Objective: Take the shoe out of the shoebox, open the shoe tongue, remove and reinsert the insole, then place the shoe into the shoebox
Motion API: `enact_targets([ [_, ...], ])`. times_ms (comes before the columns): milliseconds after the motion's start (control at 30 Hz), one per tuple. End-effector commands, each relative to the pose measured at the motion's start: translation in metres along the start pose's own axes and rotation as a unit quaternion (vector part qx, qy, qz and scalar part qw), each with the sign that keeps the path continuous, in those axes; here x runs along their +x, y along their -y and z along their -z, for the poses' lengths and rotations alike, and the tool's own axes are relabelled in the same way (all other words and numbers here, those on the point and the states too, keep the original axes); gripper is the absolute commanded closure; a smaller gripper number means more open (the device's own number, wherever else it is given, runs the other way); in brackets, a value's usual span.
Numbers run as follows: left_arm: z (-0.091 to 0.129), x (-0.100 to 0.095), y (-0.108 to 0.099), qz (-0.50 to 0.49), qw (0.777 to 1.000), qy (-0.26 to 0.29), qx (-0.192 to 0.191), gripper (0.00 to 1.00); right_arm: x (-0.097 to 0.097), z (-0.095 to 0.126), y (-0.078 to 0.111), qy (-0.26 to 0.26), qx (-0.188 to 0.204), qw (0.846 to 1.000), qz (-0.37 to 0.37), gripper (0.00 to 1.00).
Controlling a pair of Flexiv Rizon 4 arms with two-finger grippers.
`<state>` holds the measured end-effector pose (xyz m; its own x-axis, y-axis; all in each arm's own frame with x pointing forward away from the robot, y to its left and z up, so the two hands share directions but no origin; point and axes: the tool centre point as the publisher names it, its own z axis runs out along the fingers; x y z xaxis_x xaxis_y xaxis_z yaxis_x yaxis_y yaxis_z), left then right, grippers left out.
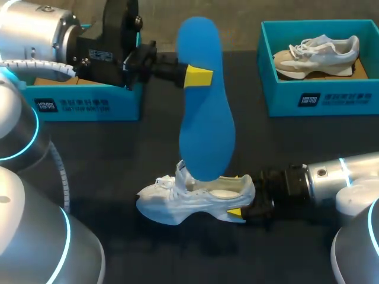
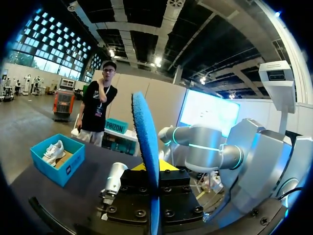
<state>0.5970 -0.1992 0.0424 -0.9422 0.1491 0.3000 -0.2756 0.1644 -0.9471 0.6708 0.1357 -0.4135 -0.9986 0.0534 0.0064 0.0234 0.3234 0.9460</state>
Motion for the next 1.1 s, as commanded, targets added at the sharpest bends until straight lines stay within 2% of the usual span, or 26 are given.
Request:
enact_targets([
  [33, 0.006, 0.005, 0.002, 0.004, 1.0, 0.0, -0.01, 1.0, 0.001, 0.0, 0.0, 0.0, 0.002, 1.0, 0.0, 1.0],
  [167, 0.007, 0.009, 0.005, 0.002, 1.0, 0.003, -0.027, 1.0, 0.001, 0.0, 0.0, 0.0, 0.002, 1.0, 0.0, 1.0],
  [500, 0.007, 0.009, 0.005, 0.002, 1.0, 0.003, -0.027, 1.0, 0.001, 0.003, 0.001, 0.003, 0.002, 1.0, -0.001, 1.0],
  [533, 0.007, 0.009, 0.005, 0.002, 1.0, 0.003, -0.027, 1.0, 0.001, 0.004, 0.001, 0.003, 0.001, 1.0, -0.002, 0.78],
  [567, 0.007, 0.009, 0.005, 0.002, 1.0, 0.003, -0.027, 1.0, 0.001, 0.005, 0.001, 0.004, 0.001, 1.0, -0.003, 0.24],
  [600, 0.007, 0.009, 0.005, 0.002, 1.0, 0.003, -0.027, 1.0, 0.001, 0.006, 0.001, 0.004, 0.001, 1.0, -0.003, 0.0],
  [867, 0.007, 0.009, 0.005, 0.002, 1.0, 0.003, -0.027, 1.0, 0.005, 0.022, -0.002, 0.009, 0.017, 1.0, -0.003, 0.0],
  [1100, 0.007, 0.009, 0.005, 0.002, 1.0, 0.003, -0.027, 1.0, 0.006, 0.046, -0.008, 0.018, 0.056, 0.998, 0.002, 0.0],
])
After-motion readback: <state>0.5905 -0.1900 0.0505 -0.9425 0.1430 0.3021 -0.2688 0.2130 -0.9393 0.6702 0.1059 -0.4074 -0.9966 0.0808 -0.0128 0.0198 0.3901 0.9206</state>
